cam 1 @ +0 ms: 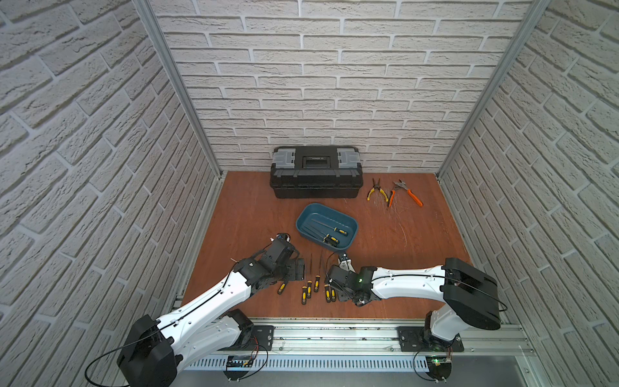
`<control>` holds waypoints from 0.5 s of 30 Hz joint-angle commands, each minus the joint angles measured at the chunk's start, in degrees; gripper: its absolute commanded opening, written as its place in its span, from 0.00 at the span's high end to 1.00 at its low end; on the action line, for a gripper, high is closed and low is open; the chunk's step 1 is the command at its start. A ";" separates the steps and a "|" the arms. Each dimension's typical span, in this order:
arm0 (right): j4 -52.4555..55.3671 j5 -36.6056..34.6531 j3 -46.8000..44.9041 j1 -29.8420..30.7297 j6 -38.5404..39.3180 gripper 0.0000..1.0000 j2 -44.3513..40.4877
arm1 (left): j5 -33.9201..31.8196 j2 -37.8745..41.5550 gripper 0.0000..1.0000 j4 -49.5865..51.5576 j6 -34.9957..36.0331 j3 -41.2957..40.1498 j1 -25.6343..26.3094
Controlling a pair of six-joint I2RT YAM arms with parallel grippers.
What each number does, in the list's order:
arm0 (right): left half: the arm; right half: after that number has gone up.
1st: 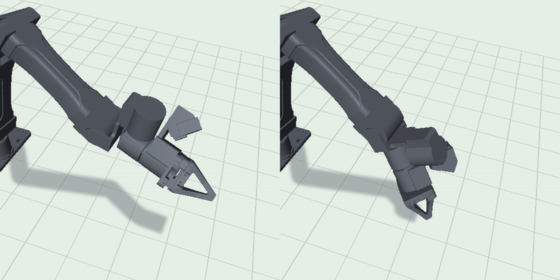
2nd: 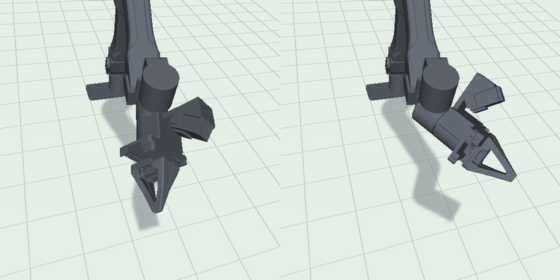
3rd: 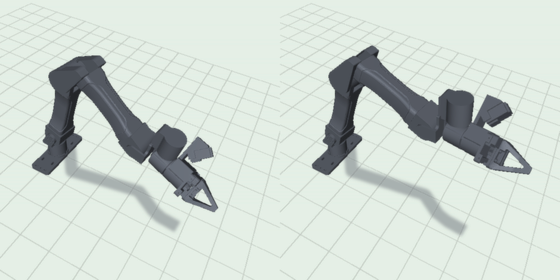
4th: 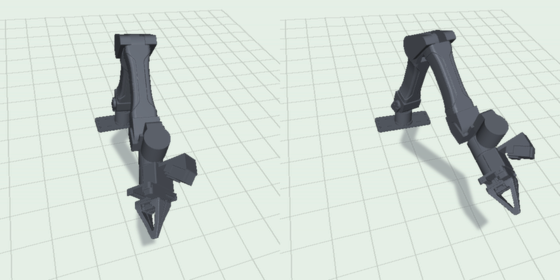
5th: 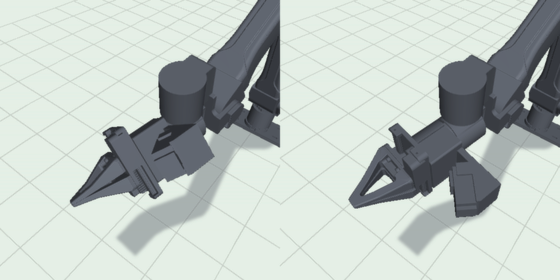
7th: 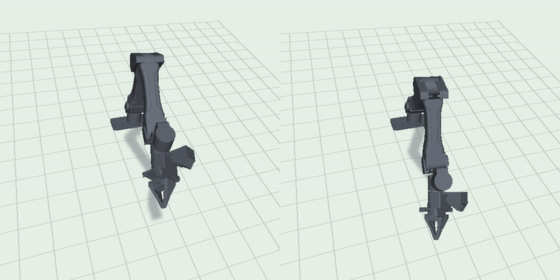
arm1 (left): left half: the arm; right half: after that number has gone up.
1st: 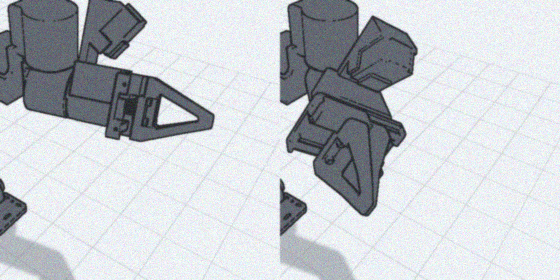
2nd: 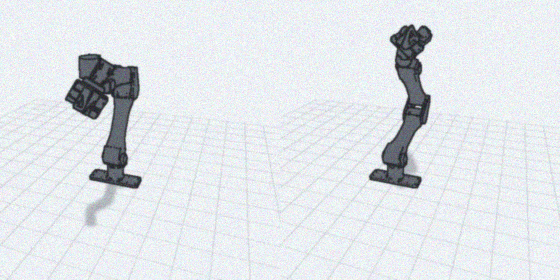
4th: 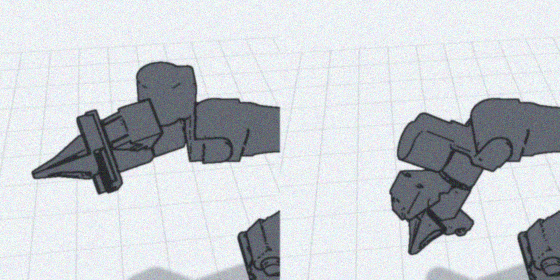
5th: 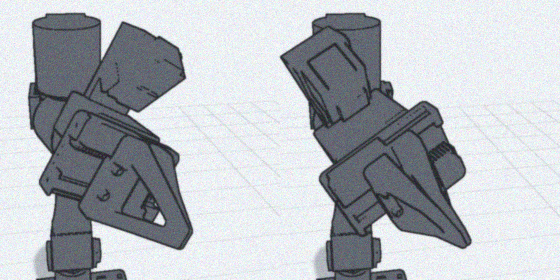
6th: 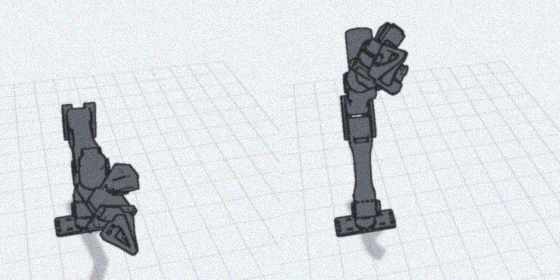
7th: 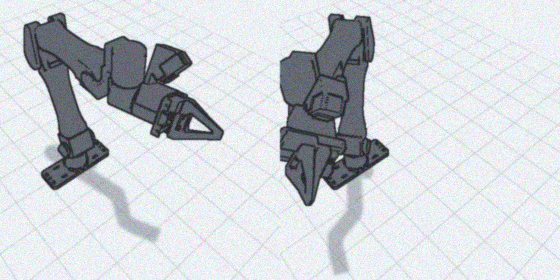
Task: Put the file tool into the storage box
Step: Pick up the file tool from the center of the board.
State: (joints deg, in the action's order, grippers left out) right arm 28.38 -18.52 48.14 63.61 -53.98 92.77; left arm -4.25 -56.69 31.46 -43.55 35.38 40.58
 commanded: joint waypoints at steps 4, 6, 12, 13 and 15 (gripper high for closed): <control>-1.64 0.59 -0.46 0.93 -0.69 0.57 0.57 | -0.34 -0.26 0.02 -0.88 0.90 2.09 0.20; -1.75 0.32 -0.63 1.03 -0.97 0.60 0.66 | -0.49 0.05 0.02 -1.13 0.68 1.46 0.20; 0.26 -2.17 -1.76 1.99 -2.71 0.77 -0.20 | -0.32 -0.61 0.02 -1.49 0.69 1.87 0.45; 0.66 -2.62 -2.11 2.12 -3.03 0.79 -0.46 | -0.38 -0.92 0.02 -1.43 0.99 2.27 0.62; 1.53 -3.42 -2.67 2.37 -3.65 0.81 -1.07 | -0.59 -1.70 0.02 -1.15 1.32 3.17 1.10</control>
State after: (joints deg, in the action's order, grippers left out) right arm 27.16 -19.73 47.42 65.23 -55.86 92.77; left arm -4.27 -57.47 31.35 -43.29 36.49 40.99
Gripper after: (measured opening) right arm 0.195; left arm 0.983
